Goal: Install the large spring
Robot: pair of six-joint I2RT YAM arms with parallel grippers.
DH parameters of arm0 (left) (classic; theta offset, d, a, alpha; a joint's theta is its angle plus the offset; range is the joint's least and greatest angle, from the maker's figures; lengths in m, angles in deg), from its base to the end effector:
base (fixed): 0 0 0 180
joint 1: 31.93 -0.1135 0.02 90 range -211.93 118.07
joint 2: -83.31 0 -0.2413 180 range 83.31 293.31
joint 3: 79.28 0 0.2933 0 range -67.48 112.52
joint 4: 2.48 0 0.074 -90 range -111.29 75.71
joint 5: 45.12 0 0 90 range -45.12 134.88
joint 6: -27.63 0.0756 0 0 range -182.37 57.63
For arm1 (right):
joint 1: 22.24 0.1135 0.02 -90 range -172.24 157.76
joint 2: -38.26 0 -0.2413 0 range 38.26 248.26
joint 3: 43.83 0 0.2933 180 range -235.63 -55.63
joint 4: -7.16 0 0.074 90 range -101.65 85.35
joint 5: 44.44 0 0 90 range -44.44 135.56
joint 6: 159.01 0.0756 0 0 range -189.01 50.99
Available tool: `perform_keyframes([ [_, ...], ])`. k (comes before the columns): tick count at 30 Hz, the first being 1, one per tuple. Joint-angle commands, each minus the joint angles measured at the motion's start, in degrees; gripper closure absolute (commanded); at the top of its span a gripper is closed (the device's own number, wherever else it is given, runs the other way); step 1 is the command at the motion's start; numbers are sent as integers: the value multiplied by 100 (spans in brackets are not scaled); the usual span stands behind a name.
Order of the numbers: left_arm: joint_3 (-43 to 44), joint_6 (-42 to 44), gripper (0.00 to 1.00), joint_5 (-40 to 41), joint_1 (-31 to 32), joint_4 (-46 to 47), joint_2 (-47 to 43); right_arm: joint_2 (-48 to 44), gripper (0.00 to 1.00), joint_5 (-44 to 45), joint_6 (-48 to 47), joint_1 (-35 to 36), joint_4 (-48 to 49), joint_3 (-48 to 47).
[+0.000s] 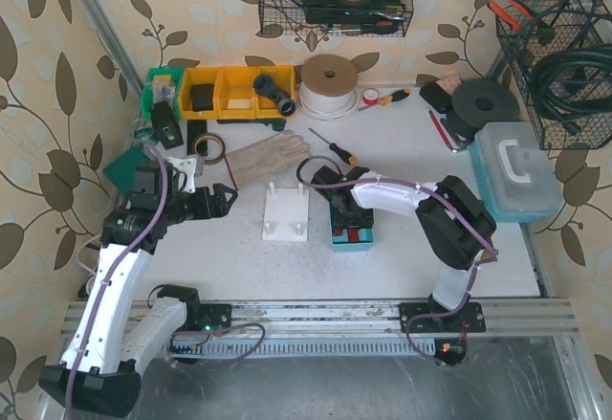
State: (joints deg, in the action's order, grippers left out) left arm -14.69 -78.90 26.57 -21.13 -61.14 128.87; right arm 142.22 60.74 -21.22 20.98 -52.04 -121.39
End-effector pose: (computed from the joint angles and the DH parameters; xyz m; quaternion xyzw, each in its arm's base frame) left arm 0.2319 -0.0684 0.2884 0.0230 0.8957 -0.2392 0.3742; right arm 0.2702 0.2268 0.0707 0.0446 0.9895 -0.0654 0.1208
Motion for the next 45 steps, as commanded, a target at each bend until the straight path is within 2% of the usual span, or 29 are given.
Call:
perform_keyframes([
  [1,-15,28,6,-77,-53,123,-76,150,47,-122,165,111,66,-13],
  [13,-7,30,6,-60,-53,106,-68,146,57,47,165,-199,177,177],
  [15,-15,32,6,-53,-53,106,-66,243,63,-6,129,-273,212,163],
  [19,-8,30,6,-42,-53,103,-57,268,84,0,118,-301,217,176],
  [26,-6,35,6,-33,-53,97,-39,126,99,15,27,-297,137,194],
  [33,-11,27,6,-57,-53,104,-25,-604,100,-155,-884,-198,245,268],
  [39,4,-27,6,-108,-53,117,46,-1449,100,-409,-1525,-33,751,586],
  [45,208,-295,9,-900,-53,245,398,-2377,100,-871,-1796,9,1476,957],
])
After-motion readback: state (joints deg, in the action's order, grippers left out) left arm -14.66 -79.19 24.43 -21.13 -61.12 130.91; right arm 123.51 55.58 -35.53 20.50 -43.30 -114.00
